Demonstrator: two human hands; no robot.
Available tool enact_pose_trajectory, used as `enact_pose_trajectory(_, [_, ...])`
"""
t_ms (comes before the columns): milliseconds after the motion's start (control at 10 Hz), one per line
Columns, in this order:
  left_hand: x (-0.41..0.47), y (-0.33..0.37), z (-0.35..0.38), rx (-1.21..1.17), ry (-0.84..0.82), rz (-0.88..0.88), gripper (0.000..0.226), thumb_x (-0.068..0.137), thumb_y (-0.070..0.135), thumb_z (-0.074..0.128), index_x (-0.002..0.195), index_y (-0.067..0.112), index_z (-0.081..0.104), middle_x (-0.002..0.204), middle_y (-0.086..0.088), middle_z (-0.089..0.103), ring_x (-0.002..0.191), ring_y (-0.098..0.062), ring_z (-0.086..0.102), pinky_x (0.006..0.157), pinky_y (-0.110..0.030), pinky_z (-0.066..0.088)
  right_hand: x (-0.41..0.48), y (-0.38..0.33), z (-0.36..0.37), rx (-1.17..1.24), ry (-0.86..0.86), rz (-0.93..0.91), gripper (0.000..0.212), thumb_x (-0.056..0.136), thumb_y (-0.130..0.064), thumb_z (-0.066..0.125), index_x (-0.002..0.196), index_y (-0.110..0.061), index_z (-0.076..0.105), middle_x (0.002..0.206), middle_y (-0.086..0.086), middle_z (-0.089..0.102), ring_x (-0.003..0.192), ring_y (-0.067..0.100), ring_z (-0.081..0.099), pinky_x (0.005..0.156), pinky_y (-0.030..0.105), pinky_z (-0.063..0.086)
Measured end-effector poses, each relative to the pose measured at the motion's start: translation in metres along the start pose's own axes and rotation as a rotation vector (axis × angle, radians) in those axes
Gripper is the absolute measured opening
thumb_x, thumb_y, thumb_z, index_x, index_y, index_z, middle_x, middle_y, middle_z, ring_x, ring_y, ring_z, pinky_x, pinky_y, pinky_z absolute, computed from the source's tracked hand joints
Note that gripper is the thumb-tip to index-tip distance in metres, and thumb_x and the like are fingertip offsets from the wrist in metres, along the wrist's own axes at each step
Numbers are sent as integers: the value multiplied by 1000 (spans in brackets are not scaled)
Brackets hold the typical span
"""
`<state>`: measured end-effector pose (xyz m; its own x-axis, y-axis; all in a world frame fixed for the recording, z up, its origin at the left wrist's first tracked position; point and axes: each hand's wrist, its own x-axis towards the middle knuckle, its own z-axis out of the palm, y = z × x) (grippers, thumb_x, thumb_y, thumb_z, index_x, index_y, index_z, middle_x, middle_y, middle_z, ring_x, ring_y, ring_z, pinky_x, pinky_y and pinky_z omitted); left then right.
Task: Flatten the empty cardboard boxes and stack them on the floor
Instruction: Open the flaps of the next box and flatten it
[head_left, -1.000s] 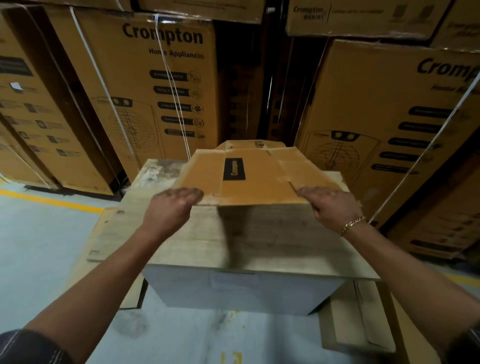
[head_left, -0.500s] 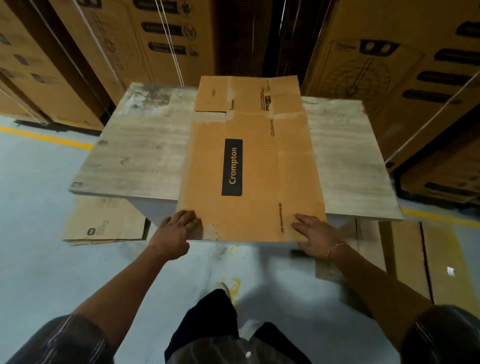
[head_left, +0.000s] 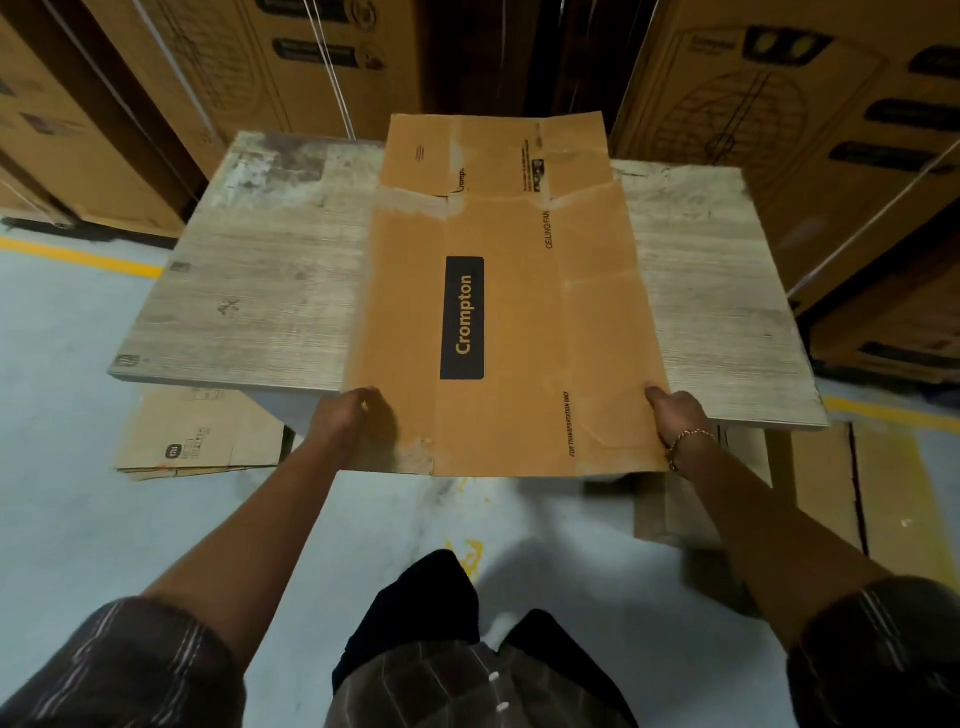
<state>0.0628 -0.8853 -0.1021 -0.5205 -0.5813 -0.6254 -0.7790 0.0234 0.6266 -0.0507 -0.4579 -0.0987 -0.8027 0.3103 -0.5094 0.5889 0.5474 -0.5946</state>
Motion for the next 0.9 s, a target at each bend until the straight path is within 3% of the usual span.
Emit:
enact_pose_trajectory(100, [-25, 13, 0, 70, 133, 91, 53, 95, 50, 55, 121, 4, 64, 118, -18, 66, 111, -41, 61, 84, -41, 45, -10, -6, 0, -8, 44, -96, 59, 96, -55, 50, 126, -6, 61, 126, 15, 62, 114, 36, 57, 93, 38, 43])
enact_pose_trajectory(200, [-48, 13, -8, 152, 238, 202, 52, 98, 57, 50, 103, 6, 60, 102, -15, 63, 102, -38, 58, 81, -42, 41, -34, -9, -4, 11, 156, -205, 51, 97, -52, 51, 108, -5, 66, 110, 19, 67, 103, 38, 60, 87, 38, 46])
enact_pose_trajectory(300, [-75, 11, -26, 124, 311, 243, 51, 99, 56, 49, 92, 6, 58, 88, -8, 59, 93, -35, 57, 75, -40, 39, -62, -16, -11, 42, 172, -244, 43, 98, -49, 51, 103, -9, 66, 104, 17, 68, 97, 37, 61, 86, 40, 47])
enact_pose_trajectory(400, [-95, -2, -55, 33, 362, 240, 48, 99, 55, 50, 101, 10, 65, 98, -10, 65, 97, -35, 58, 76, -40, 39, -88, -26, -10, 48, 163, -306, 42, 98, -49, 51, 107, -11, 68, 105, 16, 69, 99, 38, 62, 89, 44, 50])
enact_pose_trajectory(500, [-104, -19, -94, -54, 418, 227, 52, 96, 59, 50, 97, 9, 67, 104, -15, 70, 99, -37, 61, 82, -46, 47, -113, -49, 3, 83, 123, -349, 44, 97, -50, 54, 114, -12, 69, 112, 15, 70, 105, 36, 62, 92, 43, 49])
enact_pose_trajectory(600, [-112, -33, -138, -135, 493, 199, 52, 96, 56, 52, 98, 7, 67, 106, -16, 69, 106, -41, 60, 92, -52, 47, -139, -77, 30, 107, 83, -404, 46, 93, -57, 54, 110, -16, 69, 110, 11, 70, 104, 33, 62, 90, 41, 48])
enact_pose_trajectory(700, [-109, -50, -188, -171, 564, 156, 53, 95, 59, 51, 97, 8, 66, 104, -15, 67, 103, -40, 59, 89, -52, 48, -166, -112, 68, 146, 15, -446, 39, 91, -58, 56, 98, -21, 69, 100, 4, 70, 98, 29, 63, 85, 39, 51])
enact_pose_trajectory(900, [-76, -92, -316, -232, 693, 104, 46, 97, 55, 52, 85, 12, 62, 91, -11, 65, 89, -37, 60, 82, -50, 52, -230, -196, 182, 160, -98, -540, 39, 92, -51, 60, 111, -19, 71, 115, 3, 70, 109, 25, 62, 97, 40, 49])
